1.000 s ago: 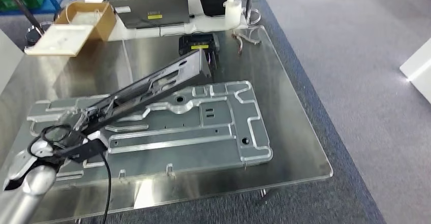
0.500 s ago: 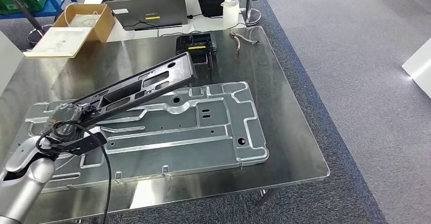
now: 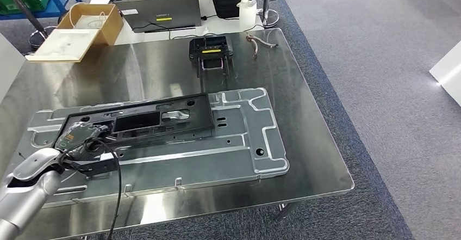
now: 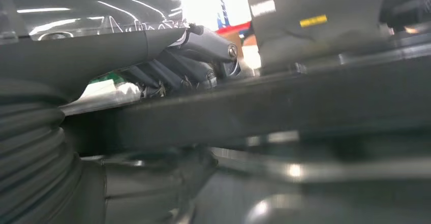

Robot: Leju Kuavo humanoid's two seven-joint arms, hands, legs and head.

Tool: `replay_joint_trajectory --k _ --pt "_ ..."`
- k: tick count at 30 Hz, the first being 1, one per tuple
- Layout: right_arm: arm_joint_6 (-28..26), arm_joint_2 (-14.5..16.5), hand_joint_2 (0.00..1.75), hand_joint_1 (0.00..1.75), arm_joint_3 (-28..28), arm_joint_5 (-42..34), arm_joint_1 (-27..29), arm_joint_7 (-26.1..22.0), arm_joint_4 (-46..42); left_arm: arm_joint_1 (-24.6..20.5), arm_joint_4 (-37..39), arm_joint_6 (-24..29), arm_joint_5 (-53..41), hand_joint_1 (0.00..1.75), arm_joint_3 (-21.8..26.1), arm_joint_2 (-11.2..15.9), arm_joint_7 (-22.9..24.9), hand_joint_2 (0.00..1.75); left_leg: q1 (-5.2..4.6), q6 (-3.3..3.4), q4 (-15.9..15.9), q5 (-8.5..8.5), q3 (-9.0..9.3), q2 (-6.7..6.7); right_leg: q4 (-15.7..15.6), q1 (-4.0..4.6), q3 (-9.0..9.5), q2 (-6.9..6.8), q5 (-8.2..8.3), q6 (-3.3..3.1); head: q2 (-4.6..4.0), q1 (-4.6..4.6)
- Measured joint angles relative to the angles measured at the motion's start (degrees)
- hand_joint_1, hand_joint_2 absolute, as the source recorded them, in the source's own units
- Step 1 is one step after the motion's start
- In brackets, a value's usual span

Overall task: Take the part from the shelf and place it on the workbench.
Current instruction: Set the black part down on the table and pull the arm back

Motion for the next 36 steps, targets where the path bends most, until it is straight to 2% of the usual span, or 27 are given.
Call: replay_joint_trajectory --k 4,8,15,22,36 --pt "0.4 -0.1 0.0 0.0 0.0 0.2 0.0 0.0 0.0 -0.1 0.2 -0.3 0.3 0.0 -2.1 1.1 0.1 1.75 -0.01 0.0 0.0 -0.01 0.07 -0.01 0.0 0.01 0.08 -0.02 0.0 0.0 0.0 0.0" --pt "0.4 -0.1 0.0 0.0 0.1 0.4 0.0 -0.2 0.0 0.0 -0.2 -1.0 2.3 0.0 -3.0 1.9 0.1 0.0 -0.01 0.0 0.0 -0.01 0.2 -0.01 0.0 0.01 0.21 -0.01 0.0 0.0 0.0 0.0" --pt "0.4 -0.1 0.0 0.0 0.3 0.5 0.0 -0.4 0.0 3.5 -5.3 -1.6 7.8 0.0 -1.5 2.6 0.8 0.0 -0.01 -0.01 0.0 0.0 0.23 -0.02 0.0 0.02 0.26 -0.13 -0.01 0.01 0.0 0.0" --pt "0.3 -0.2 0.0 0.0 0.3 0.0 0.1 -0.6 0.0 8.4 -16.1 -1.0 11.3 0.0 2.1 2.9 0.6 0.0 -0.01 0.0 0.0 0.02 0.17 -0.14 0.0 0.02 0.25 -0.2 -0.04 0.02 0.0 0.0" --pt "0.1 -0.1 0.0 0.0 0.1 -0.3 0.1 -1.3 0.0 12.1 -36.5 1.8 13.6 0.0 10.2 2.2 -1.3 0.0 -0.04 0.06 0.0 -0.08 0.16 -0.12 -0.1 -0.02 0.22 -0.17 -0.08 0.11 0.0 0.0"
